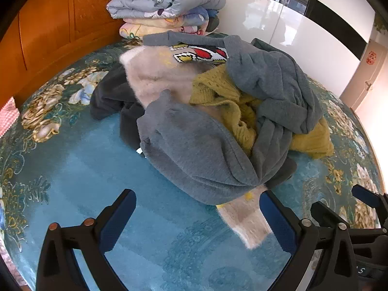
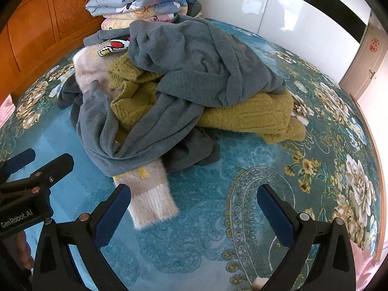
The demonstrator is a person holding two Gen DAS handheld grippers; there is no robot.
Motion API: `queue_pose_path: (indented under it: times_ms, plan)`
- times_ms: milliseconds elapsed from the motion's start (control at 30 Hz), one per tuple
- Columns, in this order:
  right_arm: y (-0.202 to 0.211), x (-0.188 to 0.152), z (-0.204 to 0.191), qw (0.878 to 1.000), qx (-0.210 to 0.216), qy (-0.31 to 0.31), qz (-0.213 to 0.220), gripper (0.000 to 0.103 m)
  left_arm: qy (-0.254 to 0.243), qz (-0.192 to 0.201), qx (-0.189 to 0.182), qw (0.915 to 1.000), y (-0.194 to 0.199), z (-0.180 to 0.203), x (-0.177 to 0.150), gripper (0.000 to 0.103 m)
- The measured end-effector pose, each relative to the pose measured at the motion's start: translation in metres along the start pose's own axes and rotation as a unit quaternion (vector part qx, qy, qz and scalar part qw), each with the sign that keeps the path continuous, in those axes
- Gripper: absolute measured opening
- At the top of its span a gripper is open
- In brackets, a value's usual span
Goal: Fold clothes
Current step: 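Move both grippers toward the clothes heap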
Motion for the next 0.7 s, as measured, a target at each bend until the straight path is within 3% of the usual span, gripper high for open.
queue_pose_path:
  times_ms: [300, 700]
  plan:
    - [-0.003, 0.005, -0.003, 1.0, 0.027, -0.01, 0.006, 0.103, 0.005, 0.009, -0.019, 0.9998, -0.002, -0.004, 0.004, 0.103]
    - [-0.001, 0.012, -0.012, 0.999, 0.029, 0.001, 0.028, 0.103, 0.004, 0.018, -0.037, 0.9991, -0.006, -0.011, 0.009, 0.103]
Point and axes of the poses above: each gripper's, at about its wrist camera, not at the fingertips, and y roughly against the way its jaws point, z to its right, x to its top, the point moved 5 cm from there along -y, roughly the way its jaws point, and after that the axes turned 8 degrees about -y, right-handed, at the moved point
